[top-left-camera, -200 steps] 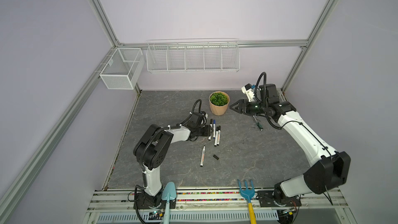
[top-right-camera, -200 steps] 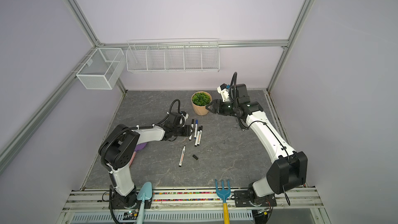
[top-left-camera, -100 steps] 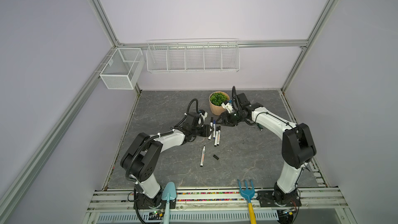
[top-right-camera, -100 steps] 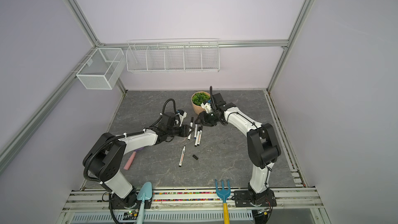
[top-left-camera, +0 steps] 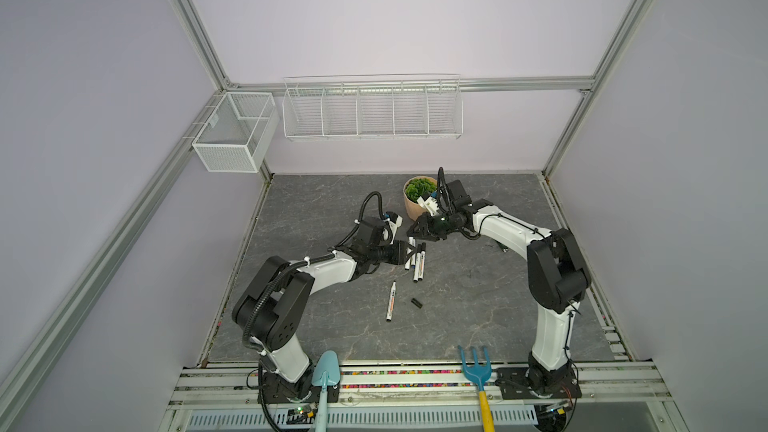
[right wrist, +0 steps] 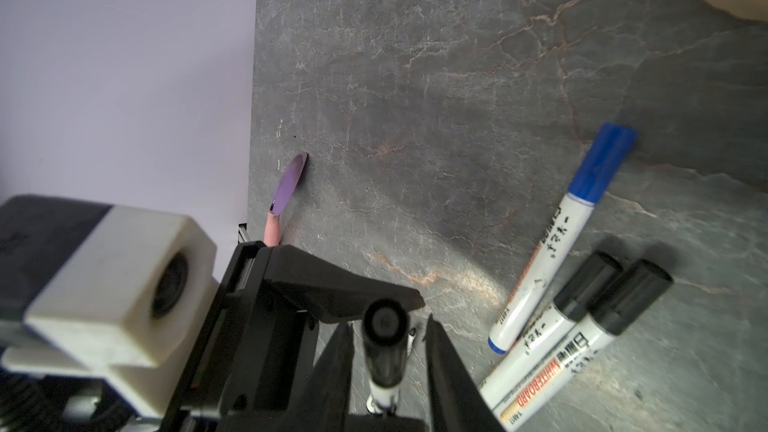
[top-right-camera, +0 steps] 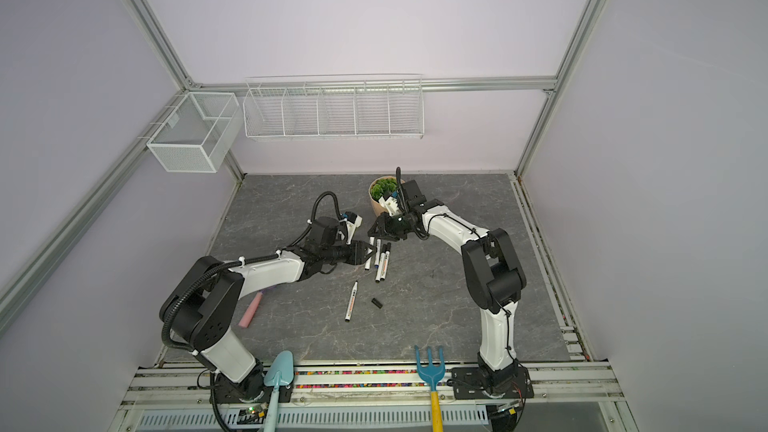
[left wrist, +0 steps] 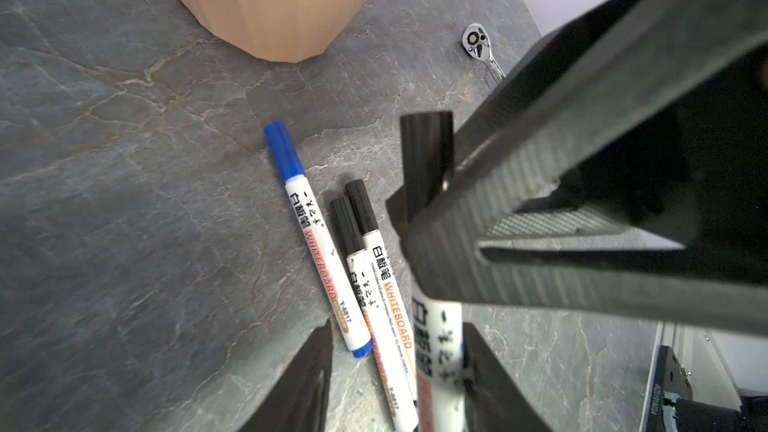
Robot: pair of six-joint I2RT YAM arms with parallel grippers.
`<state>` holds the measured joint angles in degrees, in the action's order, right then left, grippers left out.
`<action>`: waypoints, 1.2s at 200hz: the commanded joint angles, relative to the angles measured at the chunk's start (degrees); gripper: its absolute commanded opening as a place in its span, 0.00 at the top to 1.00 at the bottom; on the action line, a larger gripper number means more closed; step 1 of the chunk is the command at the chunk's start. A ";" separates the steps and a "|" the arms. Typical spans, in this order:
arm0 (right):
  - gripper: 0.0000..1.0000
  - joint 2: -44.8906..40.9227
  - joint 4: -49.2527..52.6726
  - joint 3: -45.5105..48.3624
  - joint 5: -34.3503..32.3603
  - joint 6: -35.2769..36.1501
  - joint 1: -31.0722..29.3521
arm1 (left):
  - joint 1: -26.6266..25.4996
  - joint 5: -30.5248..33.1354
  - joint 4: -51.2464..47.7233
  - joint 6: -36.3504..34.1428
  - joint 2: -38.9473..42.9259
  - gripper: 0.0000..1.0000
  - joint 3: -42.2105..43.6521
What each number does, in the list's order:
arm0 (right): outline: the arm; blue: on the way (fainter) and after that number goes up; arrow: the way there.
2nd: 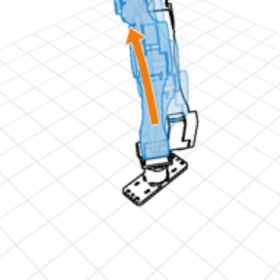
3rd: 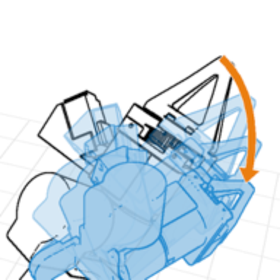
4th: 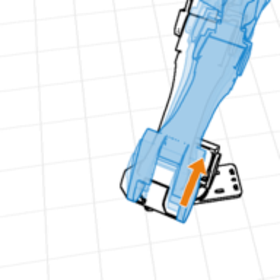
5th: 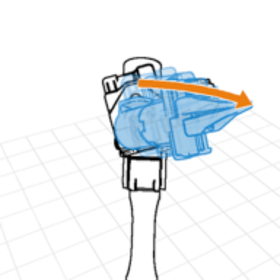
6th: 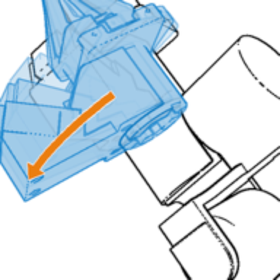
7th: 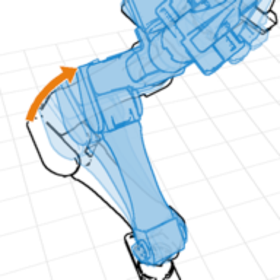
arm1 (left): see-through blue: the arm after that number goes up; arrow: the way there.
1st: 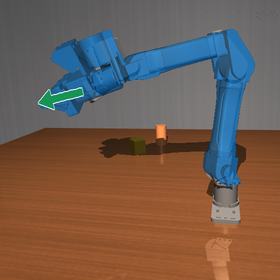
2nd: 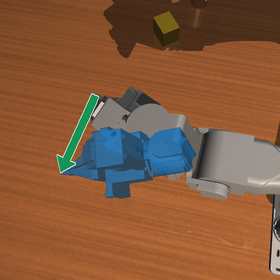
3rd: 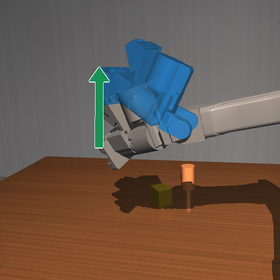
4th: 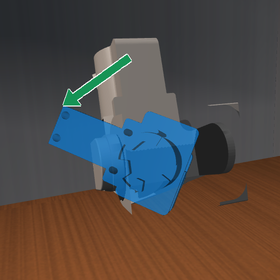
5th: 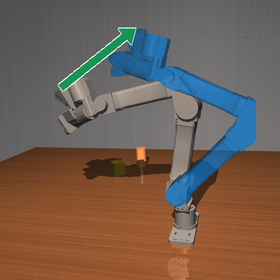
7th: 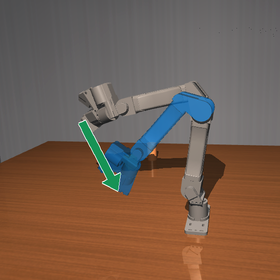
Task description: Insert the pens into the pen caps
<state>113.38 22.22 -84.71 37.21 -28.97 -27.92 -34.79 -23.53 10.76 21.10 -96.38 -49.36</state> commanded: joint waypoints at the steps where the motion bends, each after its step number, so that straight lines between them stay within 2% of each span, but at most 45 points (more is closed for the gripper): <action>1: 0.75 1.20 -2.90 -0.44 2.32 -2.13 -0.36 | -0.06 -1.13 3.00 0.91 2.41 0.52 0.98; 33: 0.84 1.30 -2.73 0.38 0.73 -2.41 -0.30 | -0.02 -2.97 3.76 0.21 4.05 0.51 1.93; 54: 0.85 1.16 -1.92 0.67 -1.25 -2.02 -0.01 | -0.16 -5.70 4.29 -0.10 5.76 0.48 3.03; 78: 0.86 0.30 0.02 1.14 -2.89 -1.12 0.54 | -0.11 -6.00 -0.27 -0.29 8.50 0.47 4.22; 97: 0.86 -0.94 1.32 2.83 -3.46 -0.69 1.33 | -0.27 -2.22 -6.27 -1.18 11.50 0.47 6.19; 117: 0.86 -2.34 3.10 5.45 -4.37 0.09 2.23 | -1.18 4.97 -15.02 -2.98 15.14 0.47 7.86; 157: 0.85 -1.80 7.22 7.66 -8.03 2.72 3.33 | -6.88 16.27 -29.84 -3.22 20.04 0.46 8.31; 179: 0.84 -0.36 7.40 8.57 -9.75 2.80 3.89 | -9.60 18.70 -33.94 -1.06 20.38 0.46 8.21; 209: 0.82 2.53 4.71 8.03 -10.24 0.82 4.17 | -10.60 20.83 -37.30 1.93 19.06 0.45 7.77; 240: 0.71 3.01 2.33 6.49 -11.64 -1.16 4.18 | -12.23 21.20 -41.25 1.49 14.42 0.44 4.88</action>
<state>115.50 26.70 -77.08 27.35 -28.67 -24.03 -45.67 -4.45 -24.80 21.65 -78.41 -41.65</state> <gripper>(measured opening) 0.256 0.558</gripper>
